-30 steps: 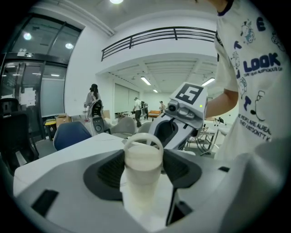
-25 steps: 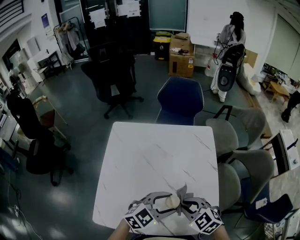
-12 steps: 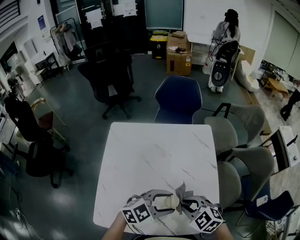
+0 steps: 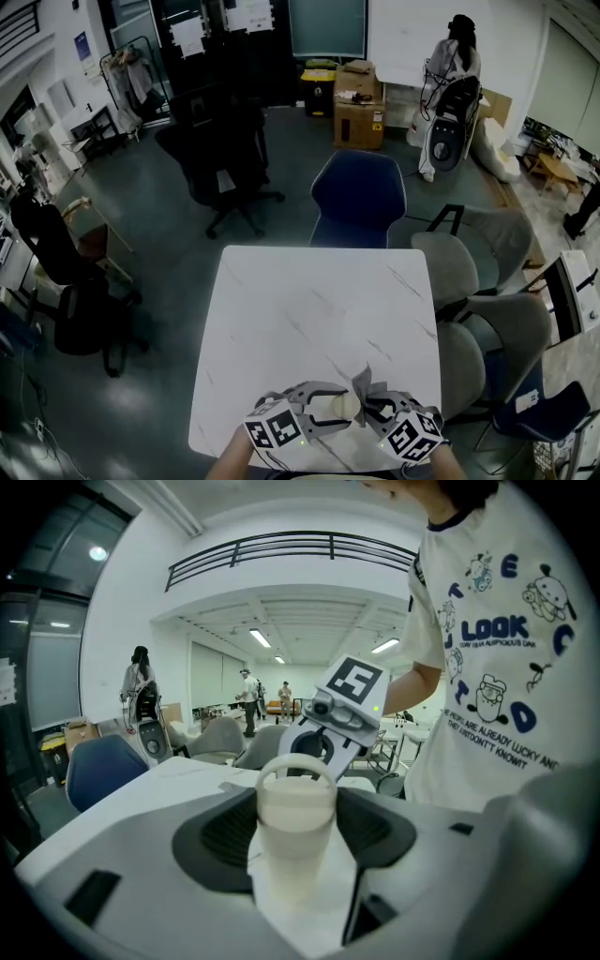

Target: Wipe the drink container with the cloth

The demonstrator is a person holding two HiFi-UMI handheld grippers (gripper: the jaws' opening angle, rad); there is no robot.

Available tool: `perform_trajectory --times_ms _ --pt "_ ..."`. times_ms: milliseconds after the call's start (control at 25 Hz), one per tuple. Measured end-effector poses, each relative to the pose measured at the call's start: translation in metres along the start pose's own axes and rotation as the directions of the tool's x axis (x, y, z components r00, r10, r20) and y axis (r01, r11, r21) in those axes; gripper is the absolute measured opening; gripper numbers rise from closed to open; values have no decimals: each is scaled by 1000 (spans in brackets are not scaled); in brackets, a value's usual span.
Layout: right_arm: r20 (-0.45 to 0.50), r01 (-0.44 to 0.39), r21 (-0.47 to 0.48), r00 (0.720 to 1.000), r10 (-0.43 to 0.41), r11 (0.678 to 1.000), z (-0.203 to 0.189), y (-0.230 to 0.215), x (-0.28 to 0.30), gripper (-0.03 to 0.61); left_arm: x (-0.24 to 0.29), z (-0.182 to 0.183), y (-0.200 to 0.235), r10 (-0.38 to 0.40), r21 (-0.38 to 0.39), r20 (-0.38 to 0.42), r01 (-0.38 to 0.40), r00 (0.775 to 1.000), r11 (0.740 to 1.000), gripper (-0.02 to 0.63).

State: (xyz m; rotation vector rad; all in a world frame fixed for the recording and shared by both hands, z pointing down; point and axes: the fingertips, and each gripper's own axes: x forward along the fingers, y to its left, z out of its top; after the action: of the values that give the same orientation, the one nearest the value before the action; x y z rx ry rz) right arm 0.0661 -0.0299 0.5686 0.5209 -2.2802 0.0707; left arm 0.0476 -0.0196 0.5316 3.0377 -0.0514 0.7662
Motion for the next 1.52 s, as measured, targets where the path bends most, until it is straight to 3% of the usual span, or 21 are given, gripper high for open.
perform_trajectory --times_ms 520,880,1120,1520 --pt "-93 -75 -19 993 73 997 -33 9 33 48 2 -1 -3 6 -14 -1 -6 1000 1000 260" --pt "-123 -105 17 987 106 994 -56 17 56 48 2 -1 2 106 -84 25 -104 994 991 261" --pt "-145 -101 49 984 107 994 -67 25 67 48 -3 0 1 227 -127 14 -223 974 966 261" --pt "-137 -94 86 985 105 992 -69 25 70 48 -2 7 7 419 -200 18 -407 908 891 265"
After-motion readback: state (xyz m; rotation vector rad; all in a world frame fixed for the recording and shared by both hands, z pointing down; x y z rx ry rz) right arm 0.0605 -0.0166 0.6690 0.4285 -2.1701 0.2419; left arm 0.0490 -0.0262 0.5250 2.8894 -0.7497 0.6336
